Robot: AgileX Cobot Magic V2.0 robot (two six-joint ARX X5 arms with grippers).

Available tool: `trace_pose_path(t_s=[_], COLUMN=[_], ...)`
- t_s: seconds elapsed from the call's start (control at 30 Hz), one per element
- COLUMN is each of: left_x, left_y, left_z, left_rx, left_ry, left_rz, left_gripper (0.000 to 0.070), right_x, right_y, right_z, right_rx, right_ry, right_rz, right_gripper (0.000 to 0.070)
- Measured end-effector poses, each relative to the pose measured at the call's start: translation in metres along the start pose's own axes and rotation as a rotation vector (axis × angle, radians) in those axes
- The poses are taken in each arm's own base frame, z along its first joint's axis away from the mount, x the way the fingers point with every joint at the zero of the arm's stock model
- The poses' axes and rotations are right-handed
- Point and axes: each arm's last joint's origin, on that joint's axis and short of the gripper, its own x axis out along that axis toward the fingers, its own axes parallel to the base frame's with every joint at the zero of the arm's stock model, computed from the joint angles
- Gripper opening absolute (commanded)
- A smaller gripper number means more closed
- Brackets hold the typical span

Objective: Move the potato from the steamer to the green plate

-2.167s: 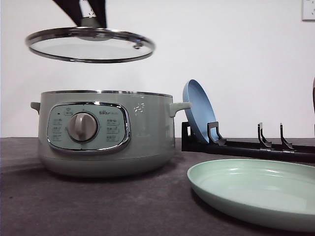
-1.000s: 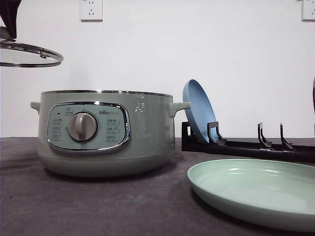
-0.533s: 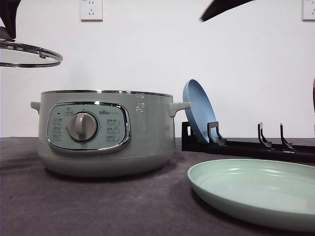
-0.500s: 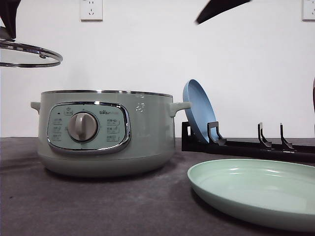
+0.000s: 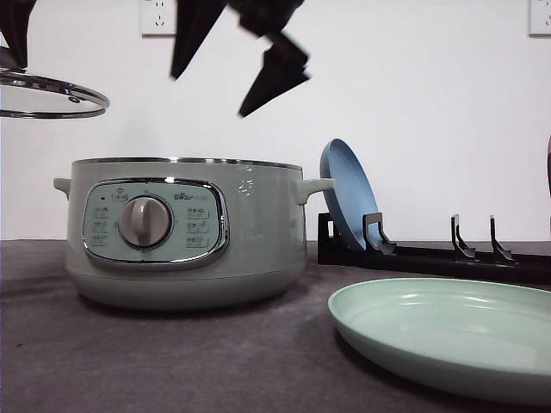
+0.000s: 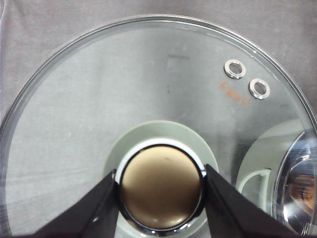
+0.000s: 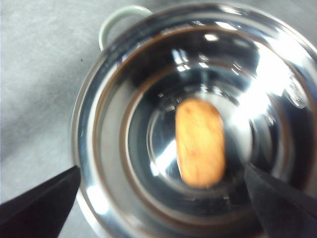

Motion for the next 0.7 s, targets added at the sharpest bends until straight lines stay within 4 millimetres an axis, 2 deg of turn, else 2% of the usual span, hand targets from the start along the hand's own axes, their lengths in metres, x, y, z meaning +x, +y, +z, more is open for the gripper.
trace_pose_path(t_s=[0.17,0.27,0.53,0.7], left_x=[0.0,0.0,0.0,0.0], left_y=[0.0,0.0,0.0,0.0], left_z=[0.0,0.0,0.0,0.0], left_rx=[0.0,0.0,0.0,0.0], left_ry=[-0.001,-0.001,-0.002,-0.002], left_rz=[0.0,0.0,0.0,0.0], left_gripper=[0.0,0.0,0.0,0.0], right_x=[0.039,0.055,0.075,0.081], right_y=[-0.002,-0.004,-0.011,-0.014], right_z=[-0.002,-0.005,-0.006,-0.004], right_rx=[-0.074,-0.115,-0.152,-0.159], right_ry=[0.058,0.09,0.097,0.074], right_rz=[-0.03,-0.048,-0.076,-0.107], right_gripper=[0.068,0.068,0.0682,0.0682])
